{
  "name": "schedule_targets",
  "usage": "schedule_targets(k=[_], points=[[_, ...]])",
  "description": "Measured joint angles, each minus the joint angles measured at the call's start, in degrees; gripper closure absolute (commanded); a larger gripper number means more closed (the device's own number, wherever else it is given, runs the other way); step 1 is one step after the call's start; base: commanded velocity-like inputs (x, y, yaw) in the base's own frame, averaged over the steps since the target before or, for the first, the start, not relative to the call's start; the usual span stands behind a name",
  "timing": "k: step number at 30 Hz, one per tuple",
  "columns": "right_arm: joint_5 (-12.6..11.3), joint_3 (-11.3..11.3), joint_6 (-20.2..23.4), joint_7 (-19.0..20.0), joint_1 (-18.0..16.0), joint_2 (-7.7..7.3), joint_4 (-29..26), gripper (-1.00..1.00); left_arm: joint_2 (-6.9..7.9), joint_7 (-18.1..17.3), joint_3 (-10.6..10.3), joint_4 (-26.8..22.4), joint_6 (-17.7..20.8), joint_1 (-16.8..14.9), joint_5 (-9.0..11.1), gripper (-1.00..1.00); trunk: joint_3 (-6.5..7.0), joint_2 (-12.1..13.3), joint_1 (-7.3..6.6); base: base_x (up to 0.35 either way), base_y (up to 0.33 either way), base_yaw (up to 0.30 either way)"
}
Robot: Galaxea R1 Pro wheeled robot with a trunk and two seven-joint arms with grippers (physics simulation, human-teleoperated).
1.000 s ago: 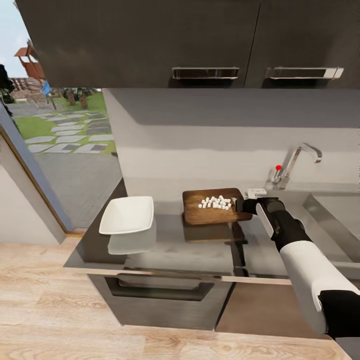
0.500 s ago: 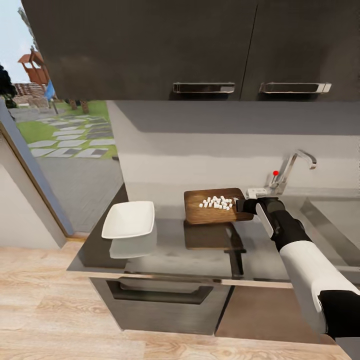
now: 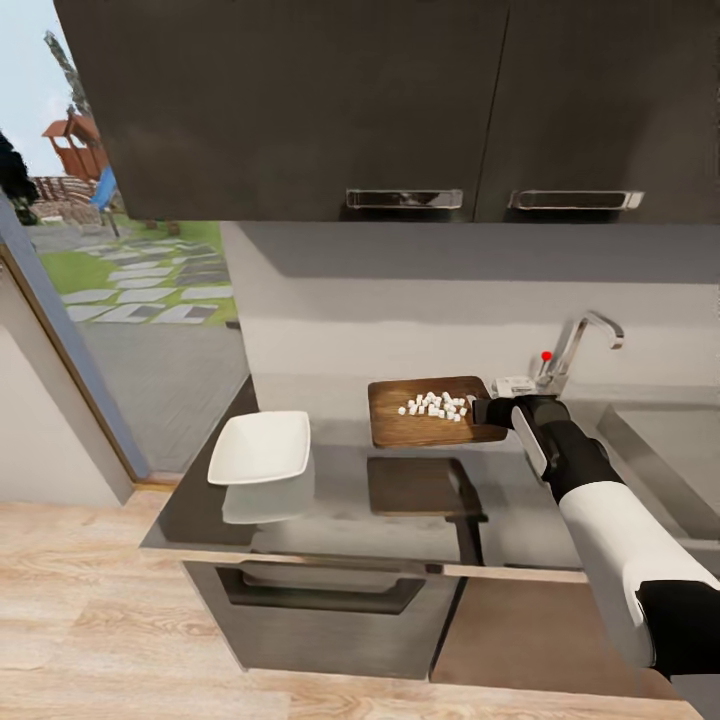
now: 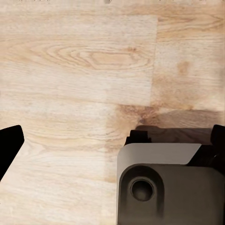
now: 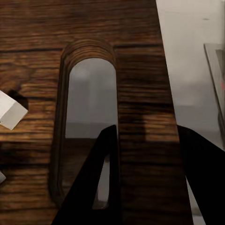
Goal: In the kitchen, take the Vidalia onion out of the sink, dice it on the chopping board with the paring knife, put the diced onion into the bowl on the countertop, then place both the paring knife and the chopping board into the sink.
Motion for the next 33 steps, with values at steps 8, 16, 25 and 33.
schedule_targets(k=[8,16,25,33], points=[[0.0,0.1,0.0,0.0,0.0,0.0,0.0,1.0,0.16,0.0,0.0,0.0,0.0,0.0,0.0,-1.0,0.73,0.0,0.0,0.0,0.0,0.0],[0.0,0.1,0.0,0.0,0.0,0.06,0.0,1.0,0.21,0.0,0.0,0.0,0.0,0.0,0.0,-1.0,1.45,0.0,0.0,0.0,0.189,0.0],[0.1,0.2,0.0,0.0,0.0,0.07,0.0,1.0,0.21,0.0,0.0,0.0,0.0,0.0,0.0,-1.0,2.27,0.0,0.01,-0.083,0.233,0.0],[0.2,0.1,0.0,-0.1,0.0,0.07,0.0,1.0,0.21,0.0,0.0,0.0,0.0,0.0,0.0,-1.0,2.99,0.0,0.02,-0.174,0.237,0.0]])
